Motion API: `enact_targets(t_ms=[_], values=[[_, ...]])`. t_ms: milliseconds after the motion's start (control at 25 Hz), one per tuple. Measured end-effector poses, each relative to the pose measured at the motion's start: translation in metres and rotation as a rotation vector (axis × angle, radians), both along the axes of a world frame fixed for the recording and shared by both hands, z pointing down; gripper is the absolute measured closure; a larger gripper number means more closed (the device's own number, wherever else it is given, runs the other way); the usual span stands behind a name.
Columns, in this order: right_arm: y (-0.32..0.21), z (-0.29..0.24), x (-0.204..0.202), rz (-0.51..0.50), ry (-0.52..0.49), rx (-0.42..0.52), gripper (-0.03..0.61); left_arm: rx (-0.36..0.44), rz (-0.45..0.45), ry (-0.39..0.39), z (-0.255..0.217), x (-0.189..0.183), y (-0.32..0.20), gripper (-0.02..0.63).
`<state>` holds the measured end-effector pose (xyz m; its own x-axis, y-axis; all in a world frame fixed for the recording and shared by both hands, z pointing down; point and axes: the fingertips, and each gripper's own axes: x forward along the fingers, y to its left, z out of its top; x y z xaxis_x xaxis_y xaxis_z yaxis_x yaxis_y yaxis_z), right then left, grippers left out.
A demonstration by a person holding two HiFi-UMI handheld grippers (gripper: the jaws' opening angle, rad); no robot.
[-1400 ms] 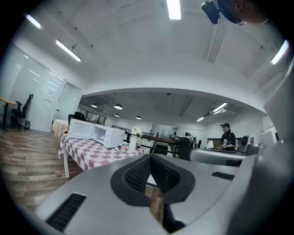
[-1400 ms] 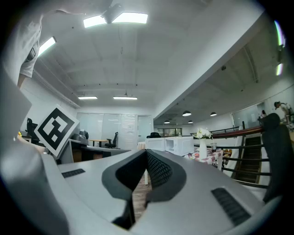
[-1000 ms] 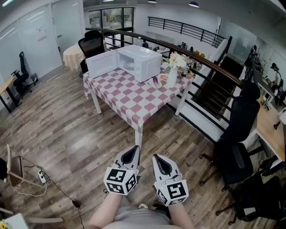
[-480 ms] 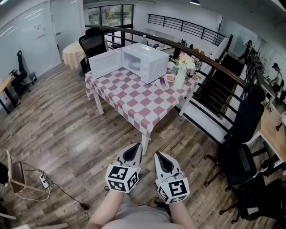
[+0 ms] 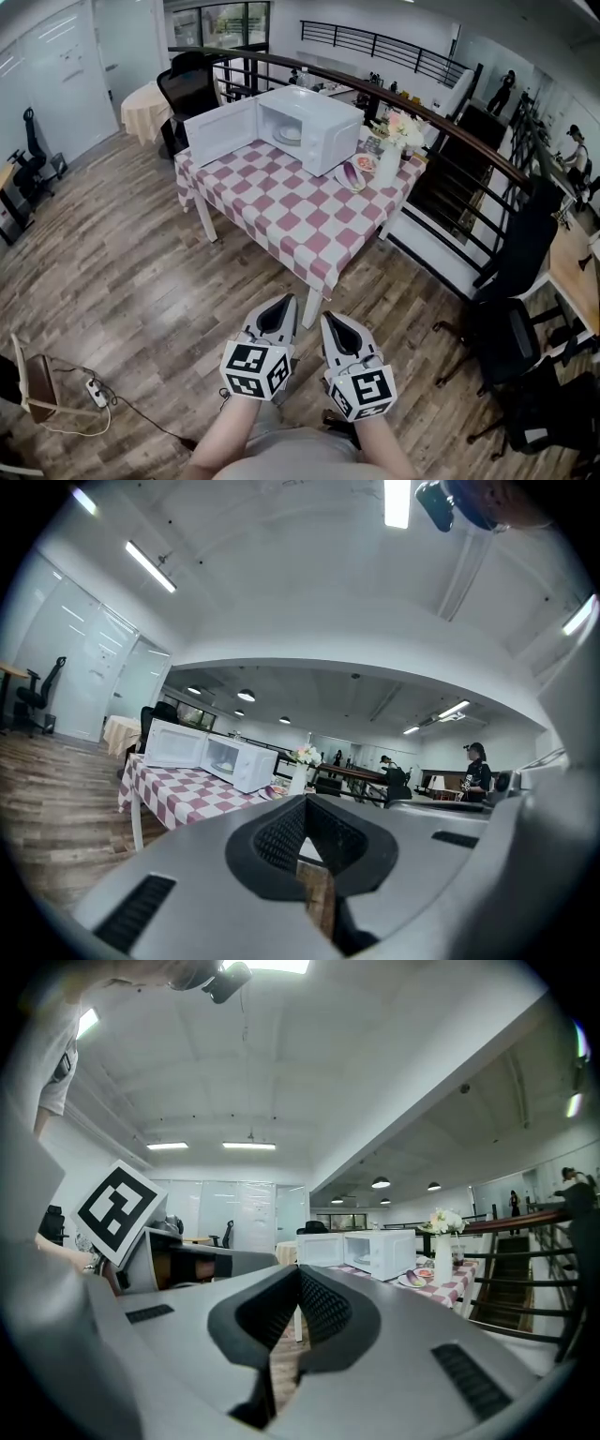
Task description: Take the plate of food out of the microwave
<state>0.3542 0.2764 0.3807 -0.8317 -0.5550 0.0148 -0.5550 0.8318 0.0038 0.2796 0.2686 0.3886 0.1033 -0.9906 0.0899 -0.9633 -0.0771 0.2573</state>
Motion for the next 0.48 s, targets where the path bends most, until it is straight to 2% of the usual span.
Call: enact_targets(t_ms=[480], values=[[-0.030, 0.005, -0.095, -0.002, 0.021, -0.020, 0.555, -0.001, 0.022, 0.019, 0.000, -0.084, -0.033, 0.612]])
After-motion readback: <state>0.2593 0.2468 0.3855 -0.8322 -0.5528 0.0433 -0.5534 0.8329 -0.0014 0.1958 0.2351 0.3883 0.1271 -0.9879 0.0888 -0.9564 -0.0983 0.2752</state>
